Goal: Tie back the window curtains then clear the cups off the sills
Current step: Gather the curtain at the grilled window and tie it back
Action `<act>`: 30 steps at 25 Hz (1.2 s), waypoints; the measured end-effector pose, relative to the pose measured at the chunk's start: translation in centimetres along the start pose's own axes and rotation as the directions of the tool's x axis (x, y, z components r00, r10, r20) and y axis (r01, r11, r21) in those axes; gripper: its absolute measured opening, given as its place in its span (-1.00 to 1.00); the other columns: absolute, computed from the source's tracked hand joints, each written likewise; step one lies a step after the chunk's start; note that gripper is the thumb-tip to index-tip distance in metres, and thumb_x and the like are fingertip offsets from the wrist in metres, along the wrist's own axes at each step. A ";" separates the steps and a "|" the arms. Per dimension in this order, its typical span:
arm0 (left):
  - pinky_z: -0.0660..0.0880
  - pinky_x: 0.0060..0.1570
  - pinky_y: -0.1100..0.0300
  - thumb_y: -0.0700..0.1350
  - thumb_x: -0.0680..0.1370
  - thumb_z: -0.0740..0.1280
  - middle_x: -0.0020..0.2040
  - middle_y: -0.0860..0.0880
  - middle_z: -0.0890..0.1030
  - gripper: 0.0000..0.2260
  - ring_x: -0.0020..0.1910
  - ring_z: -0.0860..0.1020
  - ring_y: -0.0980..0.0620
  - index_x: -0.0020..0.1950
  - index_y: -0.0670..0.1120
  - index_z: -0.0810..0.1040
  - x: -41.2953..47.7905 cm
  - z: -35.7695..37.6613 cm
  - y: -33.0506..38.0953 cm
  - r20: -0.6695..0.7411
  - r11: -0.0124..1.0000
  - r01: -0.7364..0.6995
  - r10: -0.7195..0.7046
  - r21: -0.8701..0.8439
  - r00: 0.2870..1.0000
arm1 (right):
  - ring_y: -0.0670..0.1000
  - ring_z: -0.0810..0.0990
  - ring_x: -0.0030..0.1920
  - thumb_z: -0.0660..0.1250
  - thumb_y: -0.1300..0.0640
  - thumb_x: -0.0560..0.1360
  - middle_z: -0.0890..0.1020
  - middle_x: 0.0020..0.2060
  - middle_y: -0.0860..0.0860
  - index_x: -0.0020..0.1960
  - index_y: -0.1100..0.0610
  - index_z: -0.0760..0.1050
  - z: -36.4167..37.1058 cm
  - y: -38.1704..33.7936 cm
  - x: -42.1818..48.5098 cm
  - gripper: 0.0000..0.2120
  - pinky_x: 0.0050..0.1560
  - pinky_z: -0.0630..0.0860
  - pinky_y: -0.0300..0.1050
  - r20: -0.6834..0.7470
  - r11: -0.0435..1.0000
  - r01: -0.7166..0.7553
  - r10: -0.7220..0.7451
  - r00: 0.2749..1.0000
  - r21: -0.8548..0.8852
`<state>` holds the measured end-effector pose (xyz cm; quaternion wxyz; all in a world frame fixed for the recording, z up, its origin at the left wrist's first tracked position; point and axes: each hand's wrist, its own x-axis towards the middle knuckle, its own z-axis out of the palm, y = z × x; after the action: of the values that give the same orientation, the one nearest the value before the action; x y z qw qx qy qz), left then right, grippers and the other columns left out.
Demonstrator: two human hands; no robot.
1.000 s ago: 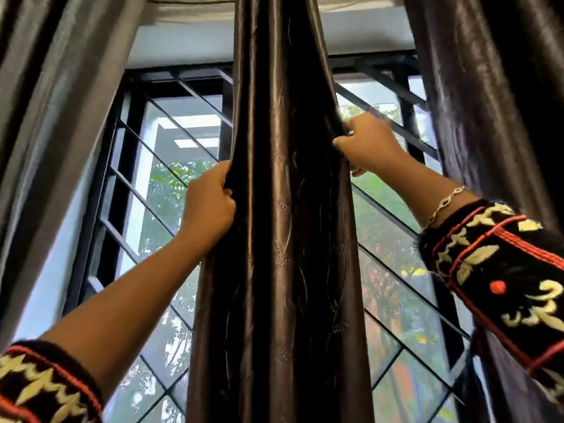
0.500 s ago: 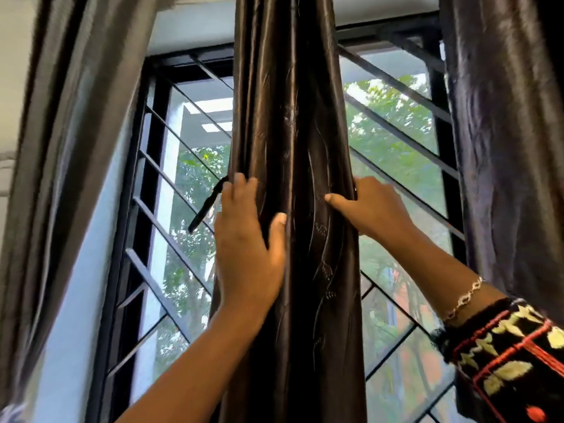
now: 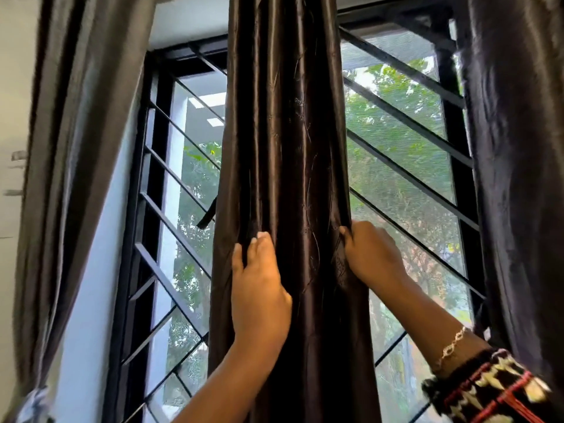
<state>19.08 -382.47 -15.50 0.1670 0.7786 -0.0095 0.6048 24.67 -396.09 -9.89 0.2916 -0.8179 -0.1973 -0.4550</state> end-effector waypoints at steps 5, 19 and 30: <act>0.42 0.21 0.15 -0.55 0.14 0.31 0.28 -0.20 0.50 -0.24 0.27 0.48 -0.16 0.35 -0.30 0.36 -1.3 2.6 1.3 0.107 0.998 -0.048 0.051 -0.037 0.993 | 0.13 0.49 -0.24 0.11 0.19 0.58 0.59 -0.23 0.08 -0.23 0.09 0.41 0.6 -1.2 -0.7 -0.77 -0.33 0.22 -0.15 0.005 0.992 -0.064 0.064 0.998 0.106; 0.40 0.25 0.15 -0.45 0.29 0.35 0.29 -0.17 0.50 -0.43 0.36 0.39 -0.09 0.31 -0.28 0.42 -2.2 4.3 2.9 0.063 0.993 -0.099 0.104 -0.070 0.993 | 0.11 0.52 -0.23 0.12 -0.04 0.60 0.50 -0.32 0.07 -0.30 0.17 0.34 2.4 -2.7 -0.7 -0.62 -0.23 0.34 -0.14 0.115 0.957 -0.080 0.049 0.992 0.279; 0.21 0.18 0.47 -0.22 0.53 0.30 0.39 -0.14 0.37 -0.44 0.36 0.35 -0.02 0.47 -0.07 0.16 -1.4 3.6 -1.0 -0.016 0.803 0.294 -0.352 -0.518 0.936 | 0.17 0.47 -0.20 0.10 0.08 0.61 0.49 -0.29 0.14 -0.38 0.12 0.20 3.0 -2.8 -0.8 -0.60 -0.25 0.25 -0.12 0.030 0.980 -0.005 -0.001 1.000 0.198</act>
<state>22.30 -382.74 -17.89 0.4668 0.6621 -0.0263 0.5857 24.53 -392.09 -10.96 0.3690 -0.7917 -0.2455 -0.4204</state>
